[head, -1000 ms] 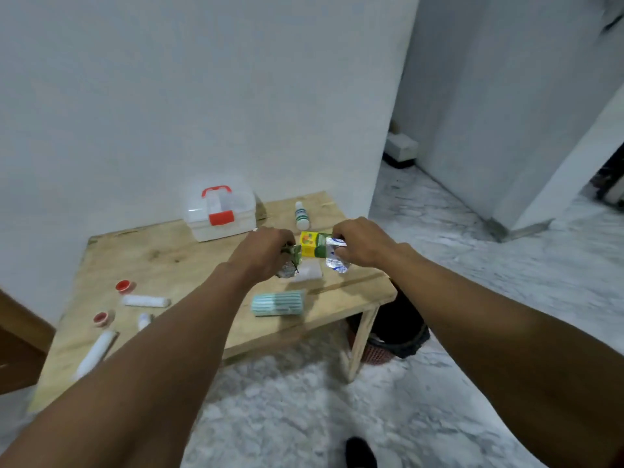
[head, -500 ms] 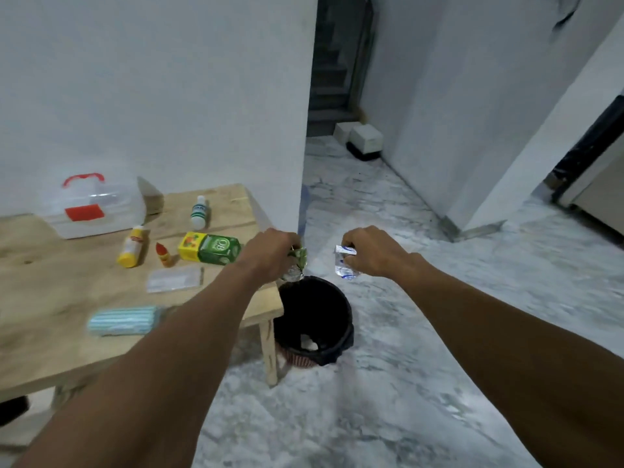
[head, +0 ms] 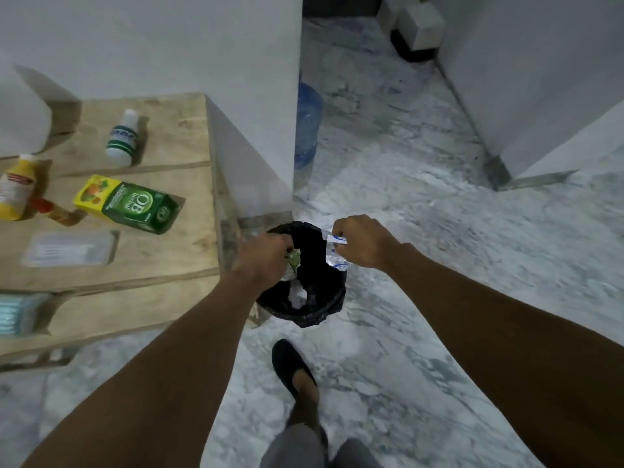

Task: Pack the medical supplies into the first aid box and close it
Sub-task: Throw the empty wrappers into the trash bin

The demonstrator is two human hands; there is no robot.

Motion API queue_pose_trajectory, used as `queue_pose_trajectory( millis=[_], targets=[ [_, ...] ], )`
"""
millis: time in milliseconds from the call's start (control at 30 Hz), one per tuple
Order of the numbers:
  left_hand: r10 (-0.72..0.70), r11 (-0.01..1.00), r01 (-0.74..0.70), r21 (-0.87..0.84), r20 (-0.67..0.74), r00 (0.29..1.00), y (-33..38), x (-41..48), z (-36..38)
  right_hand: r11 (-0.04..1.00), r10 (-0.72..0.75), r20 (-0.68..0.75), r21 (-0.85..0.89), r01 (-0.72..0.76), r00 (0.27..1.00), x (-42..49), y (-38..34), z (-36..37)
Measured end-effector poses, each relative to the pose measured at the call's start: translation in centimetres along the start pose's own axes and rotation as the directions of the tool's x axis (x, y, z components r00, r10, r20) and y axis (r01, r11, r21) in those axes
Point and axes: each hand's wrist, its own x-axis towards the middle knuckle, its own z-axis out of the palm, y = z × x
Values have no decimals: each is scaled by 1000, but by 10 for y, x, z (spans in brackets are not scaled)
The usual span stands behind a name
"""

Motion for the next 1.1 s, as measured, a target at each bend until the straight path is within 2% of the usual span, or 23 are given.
queue_pose_trajectory(
  millis=[100,200,333,433,600,800,967,1100],
  targets=[
    [-36,999,38,-16,94,995,-9,38,35,1000,15,83,0,-15,996,39,23,30],
    [-103,992,109,-57,102,989,-24,71,78,1000,-3,141,-10,5,990,77,44,68],
    [-162,986,165,-10,130,978,-44,105,142,998,-54,183,-30,61,982,134,69,131],
    [-225,974,224,17,99,969,-63,129,196,992,-101,229,-47,114,968,175,86,185],
    [-241,970,238,39,107,965,-93,169,290,979,-154,297,-80,185,942,226,117,283],
    [-219,974,213,82,78,973,-120,198,369,978,-153,331,-85,190,931,263,141,359],
    [-215,972,206,116,79,973,-129,205,404,972,-179,346,-83,220,921,270,147,388],
    [-190,975,179,128,72,979,-111,186,380,974,-175,320,-82,212,931,252,148,364]
  ],
)
